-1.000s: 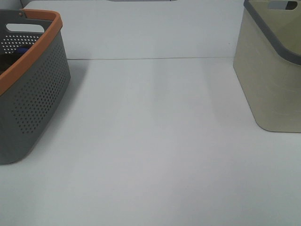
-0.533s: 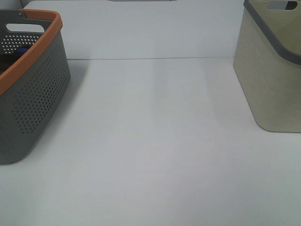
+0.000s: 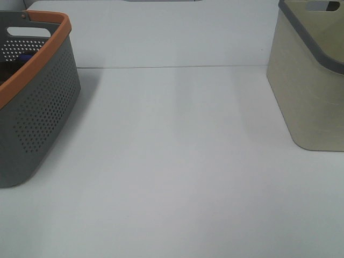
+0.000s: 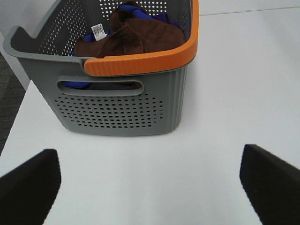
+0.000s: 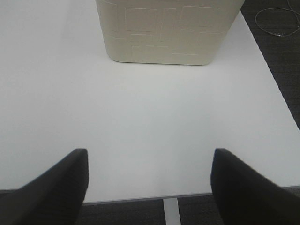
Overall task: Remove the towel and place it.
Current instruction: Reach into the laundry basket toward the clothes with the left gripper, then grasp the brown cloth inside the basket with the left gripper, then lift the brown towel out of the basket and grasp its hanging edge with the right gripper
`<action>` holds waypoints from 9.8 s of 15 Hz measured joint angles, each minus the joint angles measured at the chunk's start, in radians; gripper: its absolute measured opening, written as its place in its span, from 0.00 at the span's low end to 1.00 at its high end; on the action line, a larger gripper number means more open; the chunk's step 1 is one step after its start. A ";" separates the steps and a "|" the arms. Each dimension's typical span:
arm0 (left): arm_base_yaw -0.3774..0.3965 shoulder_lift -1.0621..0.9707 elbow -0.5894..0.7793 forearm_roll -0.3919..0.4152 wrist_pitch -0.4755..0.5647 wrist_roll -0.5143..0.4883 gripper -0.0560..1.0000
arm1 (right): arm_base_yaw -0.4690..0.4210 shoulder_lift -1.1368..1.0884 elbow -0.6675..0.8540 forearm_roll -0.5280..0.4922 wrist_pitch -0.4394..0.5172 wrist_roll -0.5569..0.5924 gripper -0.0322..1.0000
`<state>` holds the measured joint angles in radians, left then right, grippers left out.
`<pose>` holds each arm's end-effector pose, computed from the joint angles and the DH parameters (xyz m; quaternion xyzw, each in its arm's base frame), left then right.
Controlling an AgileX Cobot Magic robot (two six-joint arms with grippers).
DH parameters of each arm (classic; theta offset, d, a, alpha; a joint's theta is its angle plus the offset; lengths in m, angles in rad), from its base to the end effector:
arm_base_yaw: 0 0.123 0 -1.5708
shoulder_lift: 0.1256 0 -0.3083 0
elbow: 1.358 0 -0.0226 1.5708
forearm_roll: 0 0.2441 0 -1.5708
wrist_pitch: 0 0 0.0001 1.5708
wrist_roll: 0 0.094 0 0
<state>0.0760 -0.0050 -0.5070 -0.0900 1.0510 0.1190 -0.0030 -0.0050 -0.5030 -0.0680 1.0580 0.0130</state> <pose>-0.0322 -0.0098 0.2756 0.0200 0.8464 0.0069 0.5321 -0.0327 -0.0055 0.2738 0.0082 0.8499 -0.0313 0.5259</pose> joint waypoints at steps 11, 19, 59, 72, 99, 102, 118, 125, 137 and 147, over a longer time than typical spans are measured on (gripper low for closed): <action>0.000 0.000 0.000 0.000 0.000 0.004 0.99 | 0.000 0.000 0.000 0.000 0.000 0.000 0.74; 0.000 0.000 0.000 0.000 0.000 0.004 0.99 | 0.000 0.000 0.000 0.000 0.000 0.000 0.74; 0.000 1.403 -1.008 0.214 0.162 0.916 0.99 | 0.000 0.000 0.000 0.000 0.000 0.000 0.74; -0.020 1.921 -1.011 0.213 -0.209 1.280 0.97 | 0.000 0.000 0.000 0.000 0.000 0.000 0.74; -0.078 2.039 -1.011 0.235 -0.200 1.162 0.06 | 0.000 0.000 0.000 0.000 0.000 0.000 0.74; -0.086 2.035 -1.011 0.204 -0.199 1.162 0.05 | 0.000 0.000 0.000 0.000 0.000 0.000 0.74; -0.093 1.412 -1.017 0.163 -0.170 0.860 0.05 | 0.000 0.000 0.000 0.000 0.000 0.000 0.74; -0.093 1.388 -1.261 0.107 0.021 0.800 0.05 | 0.000 0.000 0.000 0.000 0.000 0.000 0.74; -0.434 1.460 -1.479 0.126 0.007 0.708 0.05 | 0.000 0.108 -0.020 0.244 -0.150 -0.166 0.74; -0.727 1.828 -1.866 0.438 0.035 0.548 0.05 | 0.000 0.375 -0.020 0.487 -0.396 -0.402 0.74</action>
<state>-0.6510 1.8230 -2.3730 0.3480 1.0860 0.6670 -0.0030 0.3700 -0.5230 0.4190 0.6620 -0.3890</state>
